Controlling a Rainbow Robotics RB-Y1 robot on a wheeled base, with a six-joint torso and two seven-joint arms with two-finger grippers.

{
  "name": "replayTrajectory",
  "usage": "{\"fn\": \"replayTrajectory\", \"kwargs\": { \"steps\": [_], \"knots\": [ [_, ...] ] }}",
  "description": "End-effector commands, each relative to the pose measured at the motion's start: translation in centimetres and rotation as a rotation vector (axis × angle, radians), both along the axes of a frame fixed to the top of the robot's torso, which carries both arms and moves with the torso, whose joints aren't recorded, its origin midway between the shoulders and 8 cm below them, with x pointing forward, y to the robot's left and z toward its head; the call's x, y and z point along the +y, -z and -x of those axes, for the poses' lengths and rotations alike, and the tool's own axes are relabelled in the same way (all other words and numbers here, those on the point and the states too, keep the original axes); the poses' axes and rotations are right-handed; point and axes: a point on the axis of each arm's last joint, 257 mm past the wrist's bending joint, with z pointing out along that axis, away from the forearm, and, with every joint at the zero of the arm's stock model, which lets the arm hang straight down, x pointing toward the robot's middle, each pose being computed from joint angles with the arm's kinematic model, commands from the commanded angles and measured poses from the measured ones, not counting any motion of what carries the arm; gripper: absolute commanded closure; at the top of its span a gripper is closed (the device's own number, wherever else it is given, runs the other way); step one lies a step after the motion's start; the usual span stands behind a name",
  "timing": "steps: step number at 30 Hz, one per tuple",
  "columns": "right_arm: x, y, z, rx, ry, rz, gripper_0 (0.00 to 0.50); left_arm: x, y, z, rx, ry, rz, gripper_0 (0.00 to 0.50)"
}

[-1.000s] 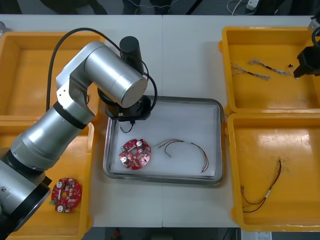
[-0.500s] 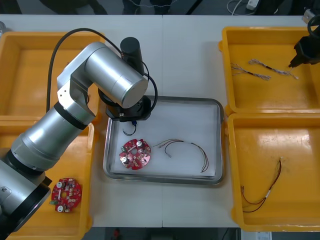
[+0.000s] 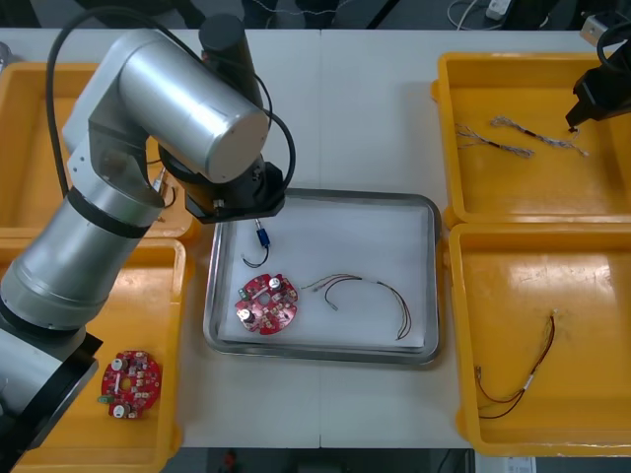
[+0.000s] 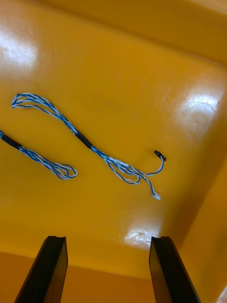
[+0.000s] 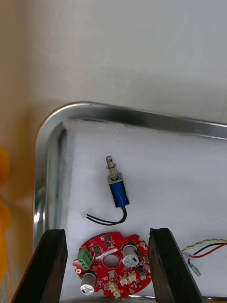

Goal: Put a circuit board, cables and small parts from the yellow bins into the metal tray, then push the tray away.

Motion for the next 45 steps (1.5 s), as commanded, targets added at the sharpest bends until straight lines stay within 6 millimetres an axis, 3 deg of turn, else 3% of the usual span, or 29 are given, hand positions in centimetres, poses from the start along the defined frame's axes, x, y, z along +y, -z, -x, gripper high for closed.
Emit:
{"fn": "replayTrajectory", "kwargs": {
  "steps": [1,6,12,19,25,34,45],
  "knots": [
    [-1.4,-5.0,-1.9,-0.094,-0.078,0.085,0.000,0.5,-4.4,-1.0,-0.084,-0.032,0.103,0.000],
    [-0.7,-4.2,-3.2,-0.135,-0.183,0.115,0.000,4.6,-7.4,-2.7,-0.142,-0.053,0.116,0.000],
    [0.0,-3.8,-3.9,-0.146,-0.320,0.212,0.000,10.2,-9.1,-4.0,-0.170,-0.098,0.088,0.000],
    [1.3,-3.6,-4.7,-0.157,-0.472,0.309,0.000,15.9,-9.9,-5.4,-0.151,-0.146,0.030,0.000],
    [2.0,-2.5,-5.1,-0.163,-0.524,0.340,0.000,19.1,-9.2,-6.4,-0.081,-0.171,-0.035,0.000],
    [2.3,-0.5,-5.7,-0.178,-0.534,0.355,0.000,21.5,-8.3,-11.1,-0.144,-0.192,-0.052,0.000],
    [1.6,2.1,-5.7,-0.179,-0.470,0.288,0.000,22.3,-6.4,-15.4,-0.249,-0.177,-0.065,0.000]
  ]
}}
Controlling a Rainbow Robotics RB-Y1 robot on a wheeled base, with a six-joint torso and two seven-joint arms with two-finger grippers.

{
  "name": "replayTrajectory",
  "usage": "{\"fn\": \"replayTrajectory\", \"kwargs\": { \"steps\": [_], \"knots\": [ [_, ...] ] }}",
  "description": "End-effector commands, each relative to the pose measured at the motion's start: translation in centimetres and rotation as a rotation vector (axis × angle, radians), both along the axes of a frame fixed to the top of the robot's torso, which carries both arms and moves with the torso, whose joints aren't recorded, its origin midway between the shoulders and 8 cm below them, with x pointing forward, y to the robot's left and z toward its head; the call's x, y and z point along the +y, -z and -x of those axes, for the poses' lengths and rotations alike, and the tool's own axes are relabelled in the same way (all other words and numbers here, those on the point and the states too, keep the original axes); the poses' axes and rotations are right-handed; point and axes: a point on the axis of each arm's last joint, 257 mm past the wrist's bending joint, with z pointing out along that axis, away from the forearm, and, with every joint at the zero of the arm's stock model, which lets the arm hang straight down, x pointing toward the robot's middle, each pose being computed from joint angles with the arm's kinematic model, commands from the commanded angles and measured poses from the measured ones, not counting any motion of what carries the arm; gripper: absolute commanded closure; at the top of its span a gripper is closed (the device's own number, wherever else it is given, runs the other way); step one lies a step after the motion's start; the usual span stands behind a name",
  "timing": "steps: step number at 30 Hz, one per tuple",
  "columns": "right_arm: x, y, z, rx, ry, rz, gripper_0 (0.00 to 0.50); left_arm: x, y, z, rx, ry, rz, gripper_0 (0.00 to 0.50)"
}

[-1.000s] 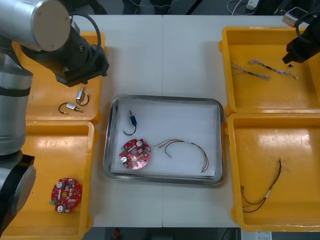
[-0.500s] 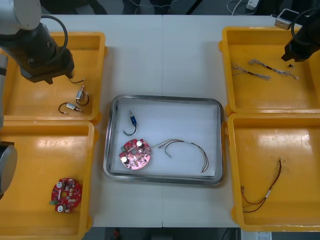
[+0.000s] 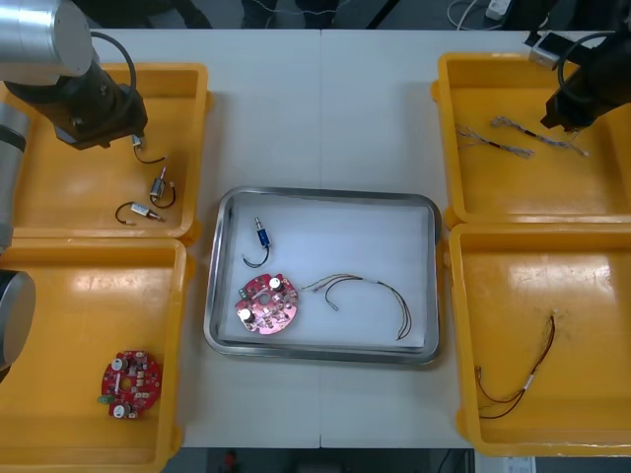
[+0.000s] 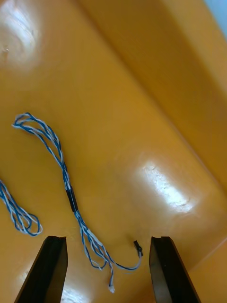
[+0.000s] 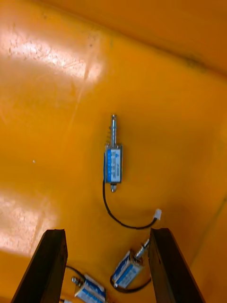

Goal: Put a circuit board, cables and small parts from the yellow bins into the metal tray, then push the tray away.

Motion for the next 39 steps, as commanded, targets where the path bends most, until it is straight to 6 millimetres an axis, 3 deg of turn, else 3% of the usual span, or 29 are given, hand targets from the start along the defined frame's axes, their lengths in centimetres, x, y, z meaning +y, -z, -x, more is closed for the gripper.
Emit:
{"fn": "replayTrajectory", "kwargs": {
  "steps": [1,11,25,26,27,28,29,39],
  "knots": [
    [0.4,-0.5,-0.4,-0.012,-0.007,-0.013,0.000,1.3,-3.0,-2.8,-0.095,0.060,-0.105,0.000],
    [0.1,1.3,-0.7,-0.033,0.032,-0.038,0.000,1.2,-1.0,-5.7,-0.177,0.079,-0.131,0.000],
    [1.1,1.3,-1.5,-0.061,0.028,-0.049,0.000,1.0,0.8,-6.6,-0.195,0.085,-0.125,0.000],
    [1.2,1.3,-1.6,-0.066,0.028,-0.047,0.000,1.0,0.8,-6.6,-0.195,0.086,-0.127,0.090],
    [1.2,1.2,-1.7,-0.069,0.028,-0.047,0.000,1.0,0.9,-6.5,-0.193,0.086,-0.127,0.148],
    [1.2,1.2,-1.8,-0.074,0.028,-0.045,0.000,0.9,0.9,-6.5,-0.192,0.087,-0.128,0.341],
    [1.2,1.1,-1.9,-0.079,0.028,-0.043,0.000,1.0,1.1,-6.5,-0.189,0.086,-0.127,0.497],
    [2.4,1.6,-2.1,-0.084,0.019,-0.063,0.000,1.6,1.4,-5.7,-0.156,0.068,-0.119,0.500]
  ]
}}
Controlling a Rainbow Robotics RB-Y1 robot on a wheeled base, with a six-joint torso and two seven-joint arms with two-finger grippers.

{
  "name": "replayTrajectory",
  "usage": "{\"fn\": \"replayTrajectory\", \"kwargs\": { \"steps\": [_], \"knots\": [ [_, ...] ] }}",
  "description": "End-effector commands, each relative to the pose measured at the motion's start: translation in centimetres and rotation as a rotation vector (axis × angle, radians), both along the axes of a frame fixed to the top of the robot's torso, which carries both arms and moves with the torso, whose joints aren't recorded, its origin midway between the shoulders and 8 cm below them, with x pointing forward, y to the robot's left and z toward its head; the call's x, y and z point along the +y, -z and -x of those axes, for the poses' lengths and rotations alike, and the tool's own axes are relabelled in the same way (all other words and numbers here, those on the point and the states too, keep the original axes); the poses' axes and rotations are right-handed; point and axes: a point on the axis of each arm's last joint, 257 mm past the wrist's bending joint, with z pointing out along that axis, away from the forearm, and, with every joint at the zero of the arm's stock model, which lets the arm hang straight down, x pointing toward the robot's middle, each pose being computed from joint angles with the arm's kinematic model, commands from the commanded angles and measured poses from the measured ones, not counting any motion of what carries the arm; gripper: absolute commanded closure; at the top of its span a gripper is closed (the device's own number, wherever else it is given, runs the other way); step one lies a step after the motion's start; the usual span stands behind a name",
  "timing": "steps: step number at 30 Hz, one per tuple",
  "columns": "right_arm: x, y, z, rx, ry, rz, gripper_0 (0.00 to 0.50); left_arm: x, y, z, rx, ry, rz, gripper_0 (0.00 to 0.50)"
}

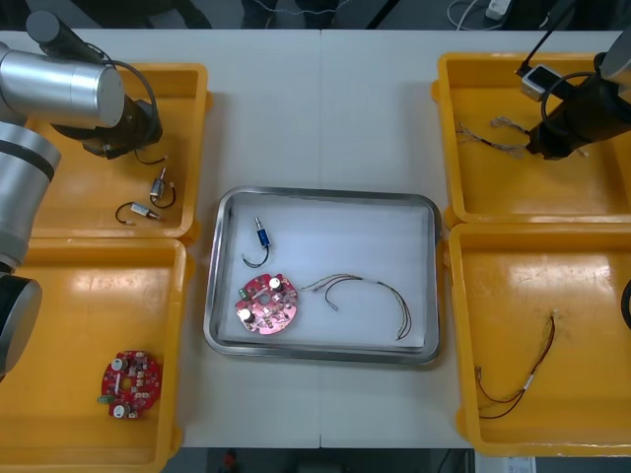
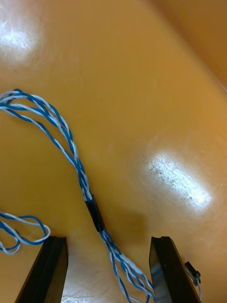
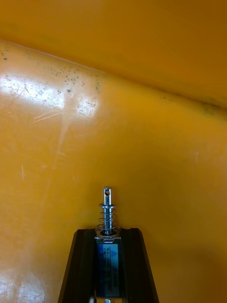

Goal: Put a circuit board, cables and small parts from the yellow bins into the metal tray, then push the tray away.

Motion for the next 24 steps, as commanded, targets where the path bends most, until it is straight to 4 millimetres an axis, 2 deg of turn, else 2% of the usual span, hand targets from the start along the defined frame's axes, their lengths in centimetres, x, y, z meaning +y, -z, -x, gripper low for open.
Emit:
{"fn": "replayTrajectory", "kwargs": {
  "steps": [1,9,19,20,22,23,24],
  "knots": [
    [2.3,-3.5,-2.0,-0.067,-0.053,0.005,0.000,1.0,-2.6,-0.3,0.001,0.038,-0.064,0.500],
    [1.8,-1.4,-1.2,-0.040,-0.042,-0.007,0.000,1.8,-4.9,2.0,0.066,0.017,-0.061,0.498],
    [1.7,-0.2,-0.7,-0.025,-0.035,-0.026,0.000,0.1,-7.4,6.7,0.161,0.041,-0.060,0.498],
    [1.7,-0.2,-0.7,-0.026,-0.034,-0.025,0.020,-0.2,-7.4,7.3,0.164,0.047,-0.062,0.498],
    [1.6,0.1,-0.6,-0.025,-0.032,-0.024,0.125,-1.0,-7.3,8.5,0.169,0.069,-0.061,0.499],
    [1.6,0.0,-0.7,-0.026,-0.032,-0.024,0.146,-1.2,-7.3,8.8,0.168,0.074,-0.060,0.499],
    [1.6,0.0,-0.6,-0.026,-0.032,-0.023,0.195,-1.4,-7.2,9.5,0.171,0.080,-0.062,0.499]
  ]
}}
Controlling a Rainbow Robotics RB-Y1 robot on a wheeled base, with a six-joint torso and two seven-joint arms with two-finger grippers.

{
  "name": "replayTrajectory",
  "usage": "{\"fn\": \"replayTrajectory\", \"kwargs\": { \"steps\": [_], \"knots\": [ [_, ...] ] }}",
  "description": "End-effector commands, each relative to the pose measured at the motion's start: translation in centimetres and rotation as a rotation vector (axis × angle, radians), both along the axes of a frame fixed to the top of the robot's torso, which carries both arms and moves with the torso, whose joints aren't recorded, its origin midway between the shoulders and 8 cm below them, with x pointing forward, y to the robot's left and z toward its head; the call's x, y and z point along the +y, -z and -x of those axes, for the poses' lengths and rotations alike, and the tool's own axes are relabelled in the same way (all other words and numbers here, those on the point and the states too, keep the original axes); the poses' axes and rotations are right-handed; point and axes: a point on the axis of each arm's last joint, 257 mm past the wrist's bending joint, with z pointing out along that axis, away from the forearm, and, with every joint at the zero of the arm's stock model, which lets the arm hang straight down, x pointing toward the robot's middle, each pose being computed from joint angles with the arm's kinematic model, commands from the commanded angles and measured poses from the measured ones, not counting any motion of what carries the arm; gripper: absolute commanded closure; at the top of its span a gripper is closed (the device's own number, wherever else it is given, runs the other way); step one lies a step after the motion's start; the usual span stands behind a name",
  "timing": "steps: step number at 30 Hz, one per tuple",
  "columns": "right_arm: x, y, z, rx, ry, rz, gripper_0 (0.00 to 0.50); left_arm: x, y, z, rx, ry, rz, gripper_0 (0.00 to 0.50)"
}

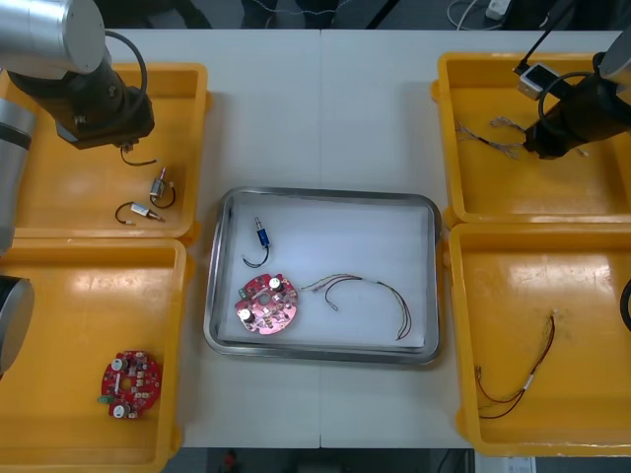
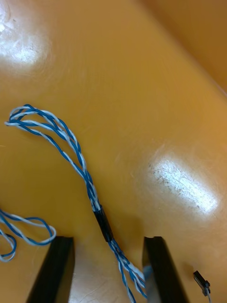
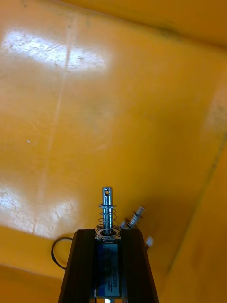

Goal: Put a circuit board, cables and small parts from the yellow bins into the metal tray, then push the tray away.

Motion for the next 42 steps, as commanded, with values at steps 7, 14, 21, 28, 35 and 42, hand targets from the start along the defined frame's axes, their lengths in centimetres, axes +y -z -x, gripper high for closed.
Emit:
{"fn": "replayTrajectory", "kwargs": {
  "steps": [7,14,21,28,35,42],
  "knots": [
    [0.7,0.2,-0.5,-0.020,-0.029,0.011,0.500,-1.4,-2.1,4.9,-0.015,0.100,-0.027,0.499],
    [0.6,-0.7,-0.7,-0.029,-0.035,0.018,0.500,-3.9,-2.3,7.0,-0.014,0.134,-0.007,0.498],
    [0.3,-3.9,-0.1,0.018,-0.097,0.090,0.500,-6.1,-2.3,8.1,-0.054,0.172,0.021,0.499],
    [0.5,-6.4,1.4,0.072,-0.117,0.074,0.500,-7.0,-2.3,8.6,-0.062,0.190,0.041,0.498],
    [1.2,-8.6,3.4,0.140,-0.133,0.057,0.500,-6.9,-2.3,8.6,-0.062,0.186,0.042,0.497],
    [2.0,-10.4,5.7,0.208,-0.113,0.018,0.500,-7.0,-2.4,8.6,-0.064,0.188,0.043,0.498]
  ]
}}
